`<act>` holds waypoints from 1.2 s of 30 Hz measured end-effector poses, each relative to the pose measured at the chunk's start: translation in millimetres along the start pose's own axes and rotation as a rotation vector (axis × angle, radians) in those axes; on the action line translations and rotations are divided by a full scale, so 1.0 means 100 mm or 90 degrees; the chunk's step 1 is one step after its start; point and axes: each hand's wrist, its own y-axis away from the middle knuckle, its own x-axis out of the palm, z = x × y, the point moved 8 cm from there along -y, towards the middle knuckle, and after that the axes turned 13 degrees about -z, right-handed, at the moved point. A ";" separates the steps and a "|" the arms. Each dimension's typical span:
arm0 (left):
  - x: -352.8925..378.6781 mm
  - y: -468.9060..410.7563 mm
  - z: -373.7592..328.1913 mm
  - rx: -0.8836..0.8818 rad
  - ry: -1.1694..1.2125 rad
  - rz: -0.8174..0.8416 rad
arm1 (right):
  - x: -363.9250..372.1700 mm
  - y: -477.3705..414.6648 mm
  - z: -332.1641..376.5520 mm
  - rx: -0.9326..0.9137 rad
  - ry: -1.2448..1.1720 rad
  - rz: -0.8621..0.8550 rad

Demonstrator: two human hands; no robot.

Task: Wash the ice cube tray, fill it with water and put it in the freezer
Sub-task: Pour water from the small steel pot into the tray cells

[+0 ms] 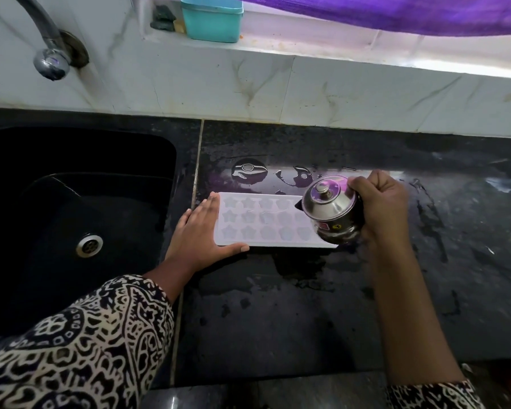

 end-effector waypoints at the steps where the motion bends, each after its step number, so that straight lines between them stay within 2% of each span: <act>1: 0.00 0.00 0.00 0.000 0.001 -0.001 | -0.01 0.00 0.00 -0.017 0.024 -0.002; 11: -0.03 0.00 -0.02 0.003 0.001 0.005 | -0.06 0.00 0.06 -0.114 0.121 0.010; 36: -0.02 0.00 -0.02 0.001 0.006 0.003 | -0.05 -0.01 0.12 -0.166 0.147 0.016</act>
